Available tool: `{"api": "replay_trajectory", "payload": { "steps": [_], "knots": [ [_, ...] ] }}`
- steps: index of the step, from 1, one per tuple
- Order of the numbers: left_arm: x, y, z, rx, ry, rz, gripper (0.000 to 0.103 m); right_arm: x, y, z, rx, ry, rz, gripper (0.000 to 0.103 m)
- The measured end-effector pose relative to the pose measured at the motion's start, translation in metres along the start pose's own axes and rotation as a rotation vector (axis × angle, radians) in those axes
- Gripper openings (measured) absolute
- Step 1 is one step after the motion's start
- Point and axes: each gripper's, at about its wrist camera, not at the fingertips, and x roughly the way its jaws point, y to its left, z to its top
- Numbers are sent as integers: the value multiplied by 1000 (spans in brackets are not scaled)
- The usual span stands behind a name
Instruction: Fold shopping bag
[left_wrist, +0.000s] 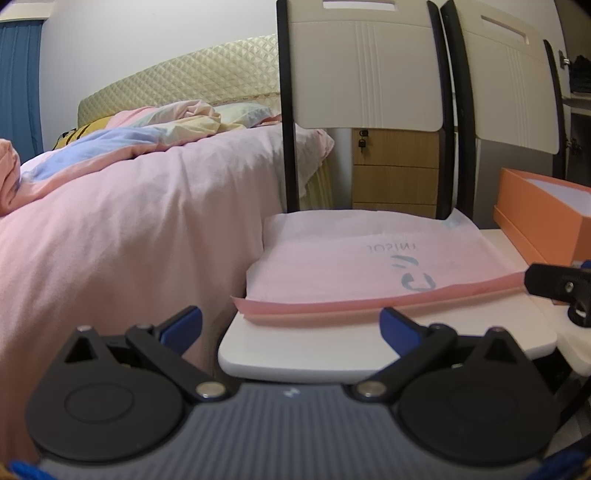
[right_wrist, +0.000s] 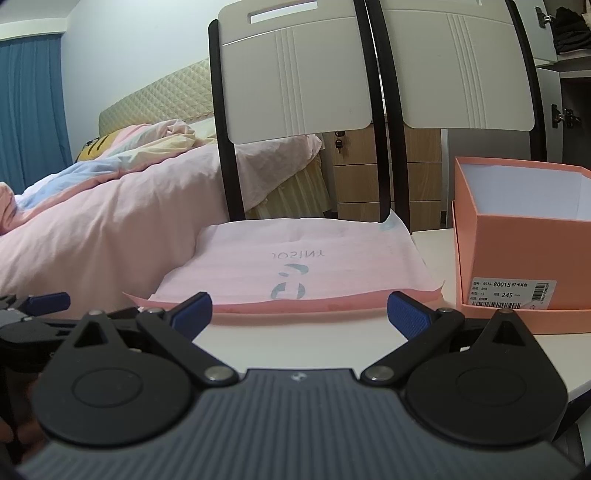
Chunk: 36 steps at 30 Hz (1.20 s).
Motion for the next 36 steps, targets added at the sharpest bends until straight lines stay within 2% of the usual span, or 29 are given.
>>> {"api": "replay_trajectory", "payload": {
  "steps": [24,28,36],
  "knots": [
    [-2,0,2,-11,-15,-5,103,1,-4,-1,11,-4,16,103],
    [-4,0,2,-14,-18,-1,103,0,-8,-1,58,-23,56,103],
    [-9,-4,-1,7,-29,-8,103,-2,4,-5,-8,-17,39,103]
  ]
}}
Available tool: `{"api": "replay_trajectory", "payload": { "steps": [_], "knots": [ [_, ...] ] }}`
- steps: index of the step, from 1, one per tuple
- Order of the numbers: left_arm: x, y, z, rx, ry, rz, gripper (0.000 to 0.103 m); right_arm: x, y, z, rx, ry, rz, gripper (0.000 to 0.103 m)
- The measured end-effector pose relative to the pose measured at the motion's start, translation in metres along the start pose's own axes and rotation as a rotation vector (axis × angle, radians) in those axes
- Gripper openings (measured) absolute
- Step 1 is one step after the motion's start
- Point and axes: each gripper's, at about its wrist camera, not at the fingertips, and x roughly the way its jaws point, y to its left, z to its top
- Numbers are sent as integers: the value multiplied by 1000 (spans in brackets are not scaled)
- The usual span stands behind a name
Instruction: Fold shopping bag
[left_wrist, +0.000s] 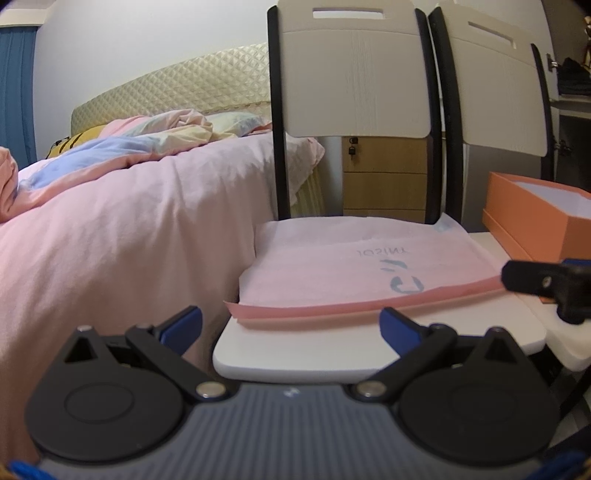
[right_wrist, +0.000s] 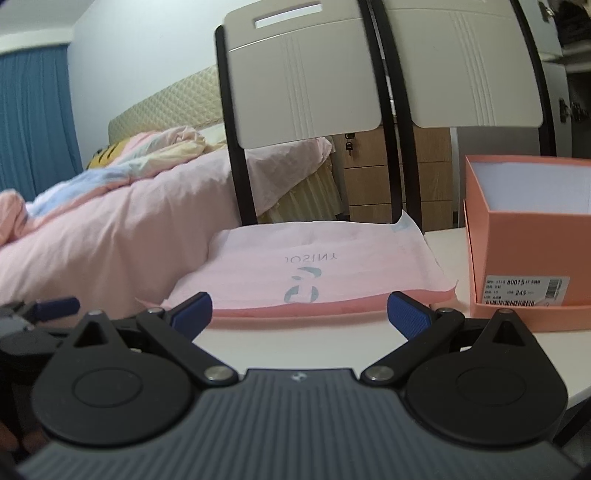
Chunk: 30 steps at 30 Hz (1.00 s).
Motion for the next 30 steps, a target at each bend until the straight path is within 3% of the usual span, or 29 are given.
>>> {"api": "replay_trajectory", "payload": {
  "steps": [21,30],
  "knots": [
    [-8,10,-4,-43,2,-28,103,4,22,-1,-62,39,-185,103],
    [-5,7,-4,-39,9,-31,103,2,16,-2,-48,50,-179,103]
  ]
}}
